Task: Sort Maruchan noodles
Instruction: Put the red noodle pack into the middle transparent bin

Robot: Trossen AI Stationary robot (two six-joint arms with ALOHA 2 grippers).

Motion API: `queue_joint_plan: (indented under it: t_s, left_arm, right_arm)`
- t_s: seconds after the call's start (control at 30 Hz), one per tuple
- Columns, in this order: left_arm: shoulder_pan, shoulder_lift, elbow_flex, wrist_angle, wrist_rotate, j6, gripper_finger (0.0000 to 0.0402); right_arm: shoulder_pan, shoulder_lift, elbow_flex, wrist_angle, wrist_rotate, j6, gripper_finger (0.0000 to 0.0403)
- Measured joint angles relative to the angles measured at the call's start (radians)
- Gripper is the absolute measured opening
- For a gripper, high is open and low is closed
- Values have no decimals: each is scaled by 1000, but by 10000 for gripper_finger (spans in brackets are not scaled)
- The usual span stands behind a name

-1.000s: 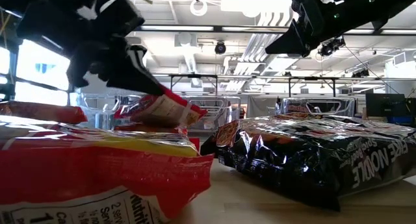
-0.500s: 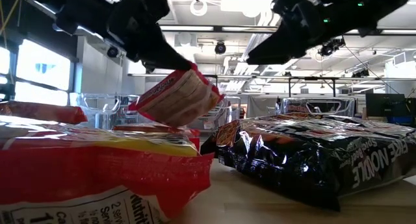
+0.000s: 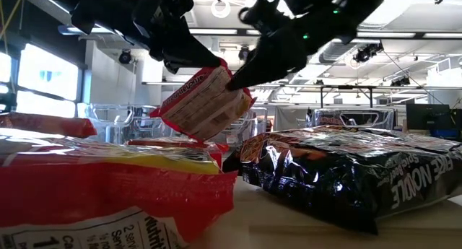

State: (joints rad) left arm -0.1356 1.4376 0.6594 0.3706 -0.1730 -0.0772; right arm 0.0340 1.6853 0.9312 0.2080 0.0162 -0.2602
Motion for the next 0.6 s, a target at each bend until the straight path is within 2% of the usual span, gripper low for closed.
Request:
queue_joint_plan:
  t_s: [0.27,0.6]
  left_arm:
    - [0,-7,0,13,-1,0,0]
    - [15,-137,0,-25,34,-21,3]
  right_arm:
    - [-8,86,65,-8,-6,-14,254]
    - [-8,90,65,24,-9,13,139]
